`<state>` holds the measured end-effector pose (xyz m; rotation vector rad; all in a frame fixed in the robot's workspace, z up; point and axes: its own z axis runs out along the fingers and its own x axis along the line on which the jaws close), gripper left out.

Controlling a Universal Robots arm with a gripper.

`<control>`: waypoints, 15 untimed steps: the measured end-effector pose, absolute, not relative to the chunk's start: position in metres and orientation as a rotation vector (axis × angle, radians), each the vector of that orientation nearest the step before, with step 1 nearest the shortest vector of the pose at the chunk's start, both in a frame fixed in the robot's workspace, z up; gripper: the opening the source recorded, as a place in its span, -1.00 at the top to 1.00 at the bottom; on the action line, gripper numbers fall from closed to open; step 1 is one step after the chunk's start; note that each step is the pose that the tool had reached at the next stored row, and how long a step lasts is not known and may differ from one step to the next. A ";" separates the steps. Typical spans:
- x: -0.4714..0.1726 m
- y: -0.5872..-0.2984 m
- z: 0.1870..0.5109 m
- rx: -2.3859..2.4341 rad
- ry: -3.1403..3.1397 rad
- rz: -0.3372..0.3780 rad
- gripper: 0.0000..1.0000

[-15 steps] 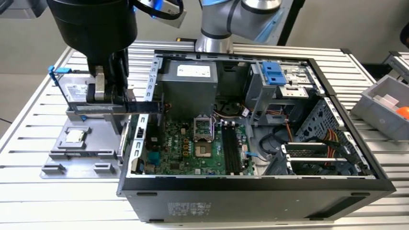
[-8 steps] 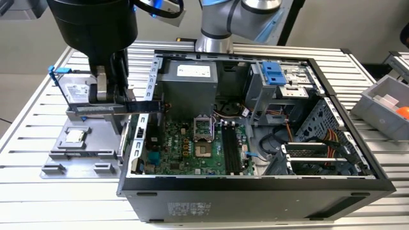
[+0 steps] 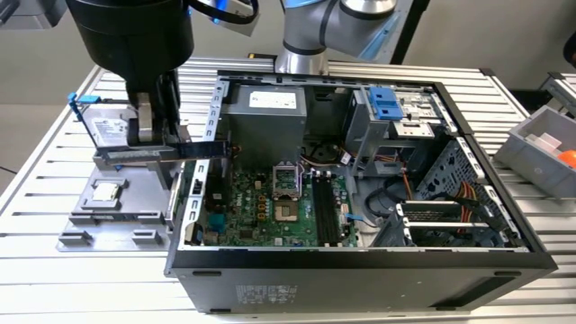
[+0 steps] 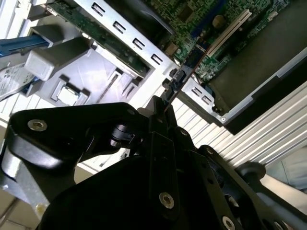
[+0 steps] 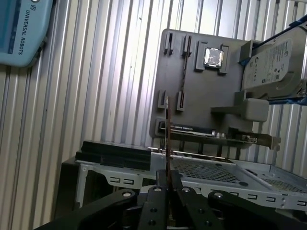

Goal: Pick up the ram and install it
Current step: 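Pick up the ram and move it above insertion slot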

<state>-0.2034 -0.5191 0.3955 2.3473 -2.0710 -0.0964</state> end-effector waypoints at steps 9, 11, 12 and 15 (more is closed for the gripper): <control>-0.198 -0.519 0.395 2.358 -2.058 -0.096 1.00; -0.195 -0.519 0.396 2.358 -2.058 -0.096 1.00; -0.193 -0.519 0.395 2.358 -2.058 -0.096 1.00; -0.189 -0.519 0.395 2.358 -2.058 -0.096 1.00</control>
